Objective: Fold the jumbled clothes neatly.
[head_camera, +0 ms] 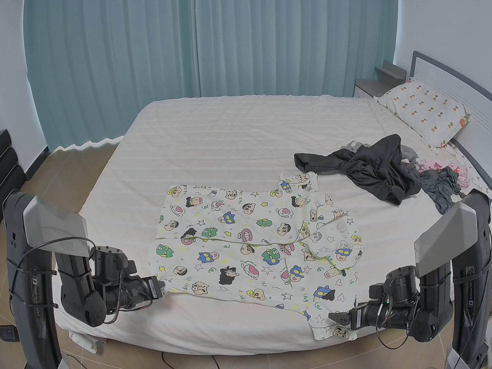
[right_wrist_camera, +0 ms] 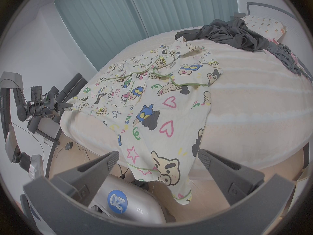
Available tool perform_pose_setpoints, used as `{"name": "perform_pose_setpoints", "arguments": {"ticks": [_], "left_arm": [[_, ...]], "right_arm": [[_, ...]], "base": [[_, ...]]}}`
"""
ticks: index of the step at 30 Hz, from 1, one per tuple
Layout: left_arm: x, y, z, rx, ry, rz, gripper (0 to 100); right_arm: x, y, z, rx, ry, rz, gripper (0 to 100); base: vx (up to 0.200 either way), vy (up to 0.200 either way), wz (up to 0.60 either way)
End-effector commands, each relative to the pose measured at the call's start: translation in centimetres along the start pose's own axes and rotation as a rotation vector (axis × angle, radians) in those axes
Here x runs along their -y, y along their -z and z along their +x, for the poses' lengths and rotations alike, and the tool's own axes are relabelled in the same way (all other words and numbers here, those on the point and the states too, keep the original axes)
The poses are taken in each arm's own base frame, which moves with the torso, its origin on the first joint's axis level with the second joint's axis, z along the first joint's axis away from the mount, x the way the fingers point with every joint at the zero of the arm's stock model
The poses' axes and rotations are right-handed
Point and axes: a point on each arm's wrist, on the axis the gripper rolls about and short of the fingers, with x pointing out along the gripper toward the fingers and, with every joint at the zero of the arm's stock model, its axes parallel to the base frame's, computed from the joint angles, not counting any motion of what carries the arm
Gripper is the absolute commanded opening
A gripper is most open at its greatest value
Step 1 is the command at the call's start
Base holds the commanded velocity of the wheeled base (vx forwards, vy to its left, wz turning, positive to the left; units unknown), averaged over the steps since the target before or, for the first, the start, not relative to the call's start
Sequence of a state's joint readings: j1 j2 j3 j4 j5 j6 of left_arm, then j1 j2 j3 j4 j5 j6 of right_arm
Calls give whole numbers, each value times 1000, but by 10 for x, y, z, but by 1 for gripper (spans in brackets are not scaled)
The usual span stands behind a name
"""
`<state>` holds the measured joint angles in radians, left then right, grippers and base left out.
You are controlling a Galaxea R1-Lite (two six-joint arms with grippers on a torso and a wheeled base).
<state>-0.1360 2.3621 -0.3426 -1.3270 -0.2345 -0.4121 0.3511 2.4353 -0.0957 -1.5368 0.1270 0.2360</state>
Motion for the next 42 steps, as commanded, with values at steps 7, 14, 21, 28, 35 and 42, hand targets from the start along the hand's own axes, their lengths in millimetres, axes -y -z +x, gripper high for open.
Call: {"name": "perform_pose_setpoints", "arguments": {"ticks": [7, 14, 21, 28, 35, 42], "left_arm": [[-3, 8, -2, -8, -3, 0, 0], [-2, 8, -2, 8, 4, 5, 0], [-3, 10, -3, 2, 1, 1, 0], [-3, 10, -3, 0, 0, 1, 0], [-3, 10, -3, 0, 0, -1, 0], [-3, 10, -3, 3, 2, 0, 0]], "right_arm": [[3, 16, 9, -69, 71, -21, 100], [6, 15, 8, -68, 91, -41, 100], [19, 11, 3, -42, 132, -65, 100], [36, 6, -7, -27, 180, -145, 100], [44, 22, 13, -98, 188, -151, 100], [39, 21, 15, -95, 133, -162, 100]], "base": [[0, 0, 0], [0, 0, 0], [0, 0, 0], [0, 0, 0], [0, 0, 0], [0, 0, 0]]}}
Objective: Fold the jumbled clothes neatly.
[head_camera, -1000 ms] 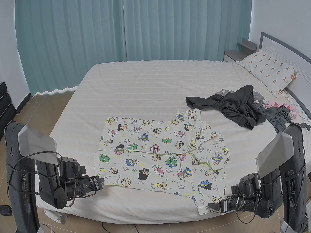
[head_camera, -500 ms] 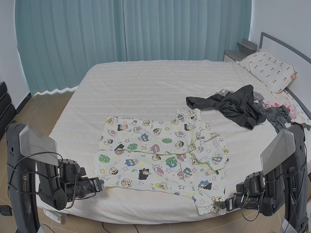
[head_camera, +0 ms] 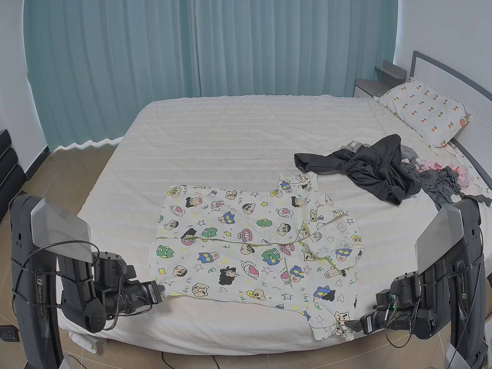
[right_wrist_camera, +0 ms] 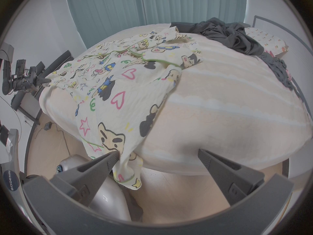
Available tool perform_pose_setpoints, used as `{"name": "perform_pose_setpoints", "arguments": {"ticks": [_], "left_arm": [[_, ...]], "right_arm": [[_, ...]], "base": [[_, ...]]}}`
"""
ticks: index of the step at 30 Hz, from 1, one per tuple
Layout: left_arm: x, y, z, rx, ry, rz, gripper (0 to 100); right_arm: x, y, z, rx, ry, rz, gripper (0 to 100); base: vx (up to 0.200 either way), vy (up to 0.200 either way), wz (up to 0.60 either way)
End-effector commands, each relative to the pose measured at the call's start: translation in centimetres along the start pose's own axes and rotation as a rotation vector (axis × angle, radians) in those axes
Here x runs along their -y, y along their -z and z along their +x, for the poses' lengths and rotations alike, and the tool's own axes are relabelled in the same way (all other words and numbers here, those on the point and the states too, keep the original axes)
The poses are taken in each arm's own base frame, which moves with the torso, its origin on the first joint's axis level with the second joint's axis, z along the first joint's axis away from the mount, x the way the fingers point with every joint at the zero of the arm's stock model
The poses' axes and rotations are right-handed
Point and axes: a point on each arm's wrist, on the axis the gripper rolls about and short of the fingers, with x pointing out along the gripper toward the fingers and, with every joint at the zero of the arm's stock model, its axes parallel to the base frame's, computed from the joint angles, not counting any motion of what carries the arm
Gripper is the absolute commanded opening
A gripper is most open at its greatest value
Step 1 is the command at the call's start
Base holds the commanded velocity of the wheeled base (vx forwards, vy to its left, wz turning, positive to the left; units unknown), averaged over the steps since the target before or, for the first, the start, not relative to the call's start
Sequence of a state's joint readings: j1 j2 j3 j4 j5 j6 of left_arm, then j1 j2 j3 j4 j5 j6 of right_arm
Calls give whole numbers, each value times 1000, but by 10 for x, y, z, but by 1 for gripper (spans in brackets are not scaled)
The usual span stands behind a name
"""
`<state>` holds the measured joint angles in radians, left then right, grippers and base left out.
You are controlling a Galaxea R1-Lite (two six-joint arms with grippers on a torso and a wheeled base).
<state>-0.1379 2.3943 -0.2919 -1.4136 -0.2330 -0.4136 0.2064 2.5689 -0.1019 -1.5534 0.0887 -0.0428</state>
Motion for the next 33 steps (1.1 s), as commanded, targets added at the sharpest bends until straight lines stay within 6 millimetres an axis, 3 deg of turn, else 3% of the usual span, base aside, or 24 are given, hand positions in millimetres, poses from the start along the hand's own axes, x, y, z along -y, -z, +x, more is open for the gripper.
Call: {"name": "perform_pose_setpoints", "arguments": {"ticks": [1, 6, 12, 20, 33], "left_arm": [[0, 0, 1, 1, 2, 0, 0], [0, 0, 0, 1, 1, 0, 0], [0, 0, 1, 2, 3, 0, 0], [-1, 1, 1, -4, -2, 0, 0], [-1, 1, 2, -2, -2, -1, 0]], "right_arm": [[-2, 3, 5, -6, -26, -3, 100], [-1, 1, 4, 4, -84, 6, 100], [-10, -8, -14, 38, -300, 55, 100], [-15, -8, -4, 34, -292, 53, 100], [3, -1, -1, 24, -232, 29, 100]], "base": [[0, 0, 0], [0, 0, 0], [0, 0, 0], [0, 0, 0], [0, 0, 0]]}}
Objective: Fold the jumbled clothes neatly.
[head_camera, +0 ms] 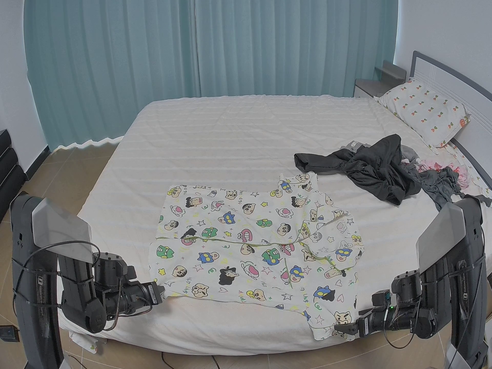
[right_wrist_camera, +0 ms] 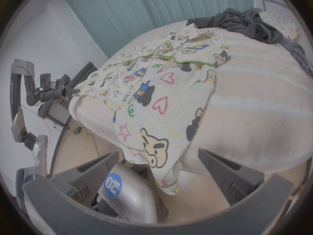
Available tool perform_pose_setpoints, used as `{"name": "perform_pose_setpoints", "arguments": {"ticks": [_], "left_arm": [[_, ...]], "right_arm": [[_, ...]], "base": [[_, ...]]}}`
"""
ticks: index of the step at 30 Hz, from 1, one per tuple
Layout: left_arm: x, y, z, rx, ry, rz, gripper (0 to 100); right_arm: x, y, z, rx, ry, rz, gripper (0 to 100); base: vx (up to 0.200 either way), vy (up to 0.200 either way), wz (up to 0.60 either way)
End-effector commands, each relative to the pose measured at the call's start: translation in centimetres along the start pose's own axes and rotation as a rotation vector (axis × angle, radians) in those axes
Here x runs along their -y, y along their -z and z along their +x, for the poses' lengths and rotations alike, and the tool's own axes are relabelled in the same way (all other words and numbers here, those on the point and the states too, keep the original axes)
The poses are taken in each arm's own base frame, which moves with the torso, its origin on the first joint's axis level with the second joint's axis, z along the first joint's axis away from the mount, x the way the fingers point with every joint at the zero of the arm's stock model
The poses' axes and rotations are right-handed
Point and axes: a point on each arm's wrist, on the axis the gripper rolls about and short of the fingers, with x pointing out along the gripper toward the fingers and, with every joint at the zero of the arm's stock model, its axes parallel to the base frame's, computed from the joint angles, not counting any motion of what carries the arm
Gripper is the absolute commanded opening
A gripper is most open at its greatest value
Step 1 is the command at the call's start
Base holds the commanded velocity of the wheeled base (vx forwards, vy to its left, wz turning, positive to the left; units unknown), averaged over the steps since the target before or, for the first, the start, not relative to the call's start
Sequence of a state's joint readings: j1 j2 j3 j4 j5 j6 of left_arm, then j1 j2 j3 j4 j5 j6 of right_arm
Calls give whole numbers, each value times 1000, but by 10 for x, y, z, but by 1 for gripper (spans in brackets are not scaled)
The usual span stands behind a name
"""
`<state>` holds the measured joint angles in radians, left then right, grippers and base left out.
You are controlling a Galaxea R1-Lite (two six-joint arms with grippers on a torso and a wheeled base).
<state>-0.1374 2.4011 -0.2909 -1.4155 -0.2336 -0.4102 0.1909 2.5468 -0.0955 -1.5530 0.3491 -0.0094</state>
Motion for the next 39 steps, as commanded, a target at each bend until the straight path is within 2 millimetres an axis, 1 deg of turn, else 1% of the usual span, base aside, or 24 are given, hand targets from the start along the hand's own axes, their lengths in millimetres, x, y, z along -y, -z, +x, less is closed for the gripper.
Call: {"name": "perform_pose_setpoints", "arguments": {"ticks": [1, 4, 7, 14, 19, 28, 29, 39], "left_arm": [[0, -1, 1, 4, 2, -2, 0], [0, -1, 2, 5, 4, -3, 0], [-1, 0, 2, -1, 2, -5, 0], [-2, 1, 4, -6, 0, -4, 0], [-2, 2, 3, -12, 2, -6, 0], [-2, 3, 2, -12, 2, -7, 0], [-2, 3, 2, -16, 2, -5, 0], [-3, 5, -1, -18, -3, -11, 0]], "right_arm": [[7, 3, 4, 1, 23, -14, 100], [11, 1, 8, 15, 20, -24, 100], [5, 0, 11, 14, -24, -42, 100], [3, -2, 13, 24, -78, -53, 100], [5, -8, 17, 49, -85, -65, 100], [-1, -9, 20, 45, -102, -83, 100], [-1, -9, 20, 43, -102, -82, 0], [1, -8, 18, 49, -98, -70, 0]], "base": [[0, 0, 0], [0, 0, 0], [0, 0, 0], [0, 0, 0], [0, 0, 0], [0, 0, 0], [0, 0, 0], [0, 0, 0]]}}
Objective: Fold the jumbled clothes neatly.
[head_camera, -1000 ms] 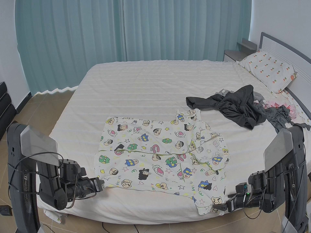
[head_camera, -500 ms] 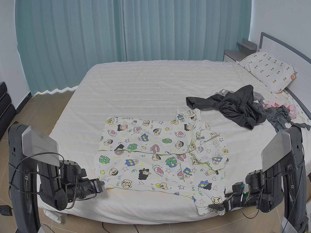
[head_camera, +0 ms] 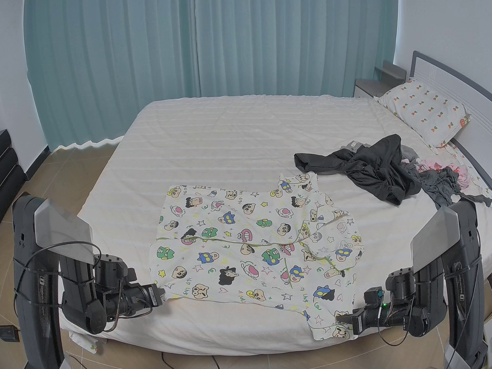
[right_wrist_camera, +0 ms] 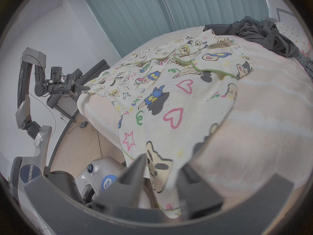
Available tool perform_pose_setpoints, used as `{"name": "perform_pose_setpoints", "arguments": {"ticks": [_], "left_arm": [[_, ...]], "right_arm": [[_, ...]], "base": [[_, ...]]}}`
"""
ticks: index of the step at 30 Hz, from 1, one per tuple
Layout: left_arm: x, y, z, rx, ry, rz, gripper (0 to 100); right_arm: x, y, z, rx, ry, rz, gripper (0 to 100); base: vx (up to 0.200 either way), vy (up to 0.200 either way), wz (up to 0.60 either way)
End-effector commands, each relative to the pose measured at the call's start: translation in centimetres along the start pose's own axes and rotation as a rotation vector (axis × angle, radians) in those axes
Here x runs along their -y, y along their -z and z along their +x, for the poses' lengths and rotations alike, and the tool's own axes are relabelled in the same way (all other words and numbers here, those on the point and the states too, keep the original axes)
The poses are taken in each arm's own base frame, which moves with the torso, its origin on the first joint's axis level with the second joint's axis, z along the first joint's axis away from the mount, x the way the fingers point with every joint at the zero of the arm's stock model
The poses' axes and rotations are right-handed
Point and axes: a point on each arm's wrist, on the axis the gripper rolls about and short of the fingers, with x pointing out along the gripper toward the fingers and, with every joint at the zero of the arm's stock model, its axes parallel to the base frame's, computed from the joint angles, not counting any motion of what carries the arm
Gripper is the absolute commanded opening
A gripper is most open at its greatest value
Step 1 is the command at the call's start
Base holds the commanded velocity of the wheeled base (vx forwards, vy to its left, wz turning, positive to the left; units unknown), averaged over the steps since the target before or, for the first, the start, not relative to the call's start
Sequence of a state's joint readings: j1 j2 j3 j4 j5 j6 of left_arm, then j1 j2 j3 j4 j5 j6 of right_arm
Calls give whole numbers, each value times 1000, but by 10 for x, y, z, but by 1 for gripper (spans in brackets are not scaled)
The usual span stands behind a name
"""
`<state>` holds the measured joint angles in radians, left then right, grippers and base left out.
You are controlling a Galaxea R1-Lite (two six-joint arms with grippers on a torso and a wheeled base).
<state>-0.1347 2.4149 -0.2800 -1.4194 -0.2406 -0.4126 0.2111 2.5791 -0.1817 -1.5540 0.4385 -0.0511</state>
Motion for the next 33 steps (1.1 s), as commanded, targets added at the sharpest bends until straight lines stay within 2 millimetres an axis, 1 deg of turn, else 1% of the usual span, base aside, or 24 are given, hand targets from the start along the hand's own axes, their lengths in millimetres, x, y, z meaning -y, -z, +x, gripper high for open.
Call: {"name": "perform_pose_setpoints", "arguments": {"ticks": [1, 5, 6, 8, 11, 12, 13, 15, 20, 27, 28, 33], "left_arm": [[0, 0, -2, 9, 1, -2, 0], [-1, 1, -4, 19, 2, -4, 0], [-1, 0, -6, 28, 5, -1, 0], [-1, 1, -8, 32, 5, -3, 0], [-1, 3, -11, 38, 8, -2, 0], [-1, 3, -11, 38, 8, -1, 0], [-3, 2, -12, 46, 4, -7, 0], [-6, 1, -13, 52, -1, -13, 0], [-10, -1, -13, 59, -10, -22, 0], [-12, 0, -10, 59, -14, -21, 0], [-12, 0, -10, 65, -12, -20, 0], [-12, 0, -9, 65, -11, -18, 0]], "right_arm": [[2, 1, -2, 2, 5, 11, 0], [4, 4, -6, -6, -22, 29, 0], [4, 8, -11, -16, -62, 45, 0], [3, 9, -17, -21, -99, 60, 0], [4, 7, -27, 1, -146, 77, 0], [4, 7, -27, 2, -148, 78, 0], [3, 7, -33, 11, -189, 88, 0], [5, 6, -36, 19, -210, 101, 0], [12, 8, -38, 34, -210, 124, 0], [9, 10, -43, 26, -245, 134, 0], [13, 13, -47, 29, -230, 157, 0], [10, 10, -52, 38, -241, 150, 0]], "base": [[0, 0, 0], [0, 0, 0], [0, 0, 0], [0, 0, 0], [0, 0, 0], [0, 0, 0], [0, 0, 0], [0, 0, 0], [0, 0, 0], [0, 0, 0], [0, 0, 0], [0, 0, 0]]}}
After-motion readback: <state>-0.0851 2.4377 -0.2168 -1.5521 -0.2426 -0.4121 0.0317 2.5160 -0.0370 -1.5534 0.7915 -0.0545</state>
